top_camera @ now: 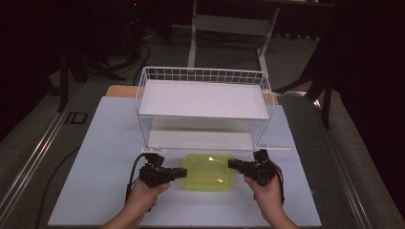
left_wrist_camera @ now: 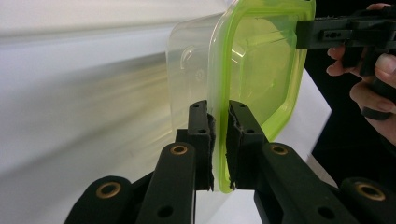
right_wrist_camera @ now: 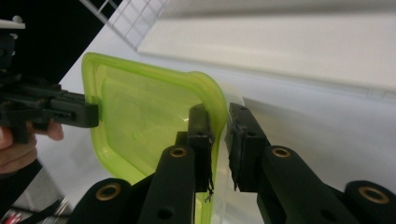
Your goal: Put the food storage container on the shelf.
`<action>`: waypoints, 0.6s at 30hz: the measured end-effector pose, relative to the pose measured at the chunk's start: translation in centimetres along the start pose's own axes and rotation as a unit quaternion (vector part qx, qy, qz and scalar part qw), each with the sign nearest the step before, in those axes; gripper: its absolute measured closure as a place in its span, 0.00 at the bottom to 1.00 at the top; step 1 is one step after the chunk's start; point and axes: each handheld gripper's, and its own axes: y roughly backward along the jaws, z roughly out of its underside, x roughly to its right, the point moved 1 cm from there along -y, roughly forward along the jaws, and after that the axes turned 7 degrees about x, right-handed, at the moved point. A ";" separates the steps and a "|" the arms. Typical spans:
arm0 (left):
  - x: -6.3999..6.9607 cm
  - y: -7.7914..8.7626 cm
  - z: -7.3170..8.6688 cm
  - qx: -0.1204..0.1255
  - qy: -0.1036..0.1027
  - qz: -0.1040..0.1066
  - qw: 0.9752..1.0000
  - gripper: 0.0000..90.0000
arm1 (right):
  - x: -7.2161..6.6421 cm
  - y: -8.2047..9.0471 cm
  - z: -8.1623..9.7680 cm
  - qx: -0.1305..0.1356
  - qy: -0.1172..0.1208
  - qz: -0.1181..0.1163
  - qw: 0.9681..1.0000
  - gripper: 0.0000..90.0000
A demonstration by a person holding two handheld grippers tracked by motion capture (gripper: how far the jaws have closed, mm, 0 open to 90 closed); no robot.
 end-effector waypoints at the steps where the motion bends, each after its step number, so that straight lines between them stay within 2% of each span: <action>1: -0.1 -0.1 -0.3 0.004 0.001 -0.003 1.000 0.91 | 0.1 -0.2 -0.4 0.003 0.004 0.002 1.000 0.89; 12: -2.1 -1.5 -2.7 0.039 -0.010 -0.034 0.999 0.91 | 0.9 -2.9 -3.3 0.033 0.022 0.026 0.999 0.88; 16: -3.0 -2.2 -3.6 0.049 -0.017 -0.055 0.997 0.91 | 1.2 -4.1 -4.3 0.044 0.029 0.036 0.998 0.88; 17: -3.4 -2.7 -4.0 0.053 -0.023 -0.070 0.996 0.91 | 1.4 -4.8 -4.6 0.051 0.029 0.043 0.997 0.88; 18: -3.4 -2.7 -4.0 0.053 -0.023 -0.070 0.996 0.91 | 1.4 -4.8 -4.6 0.051 0.029 0.043 0.997 0.88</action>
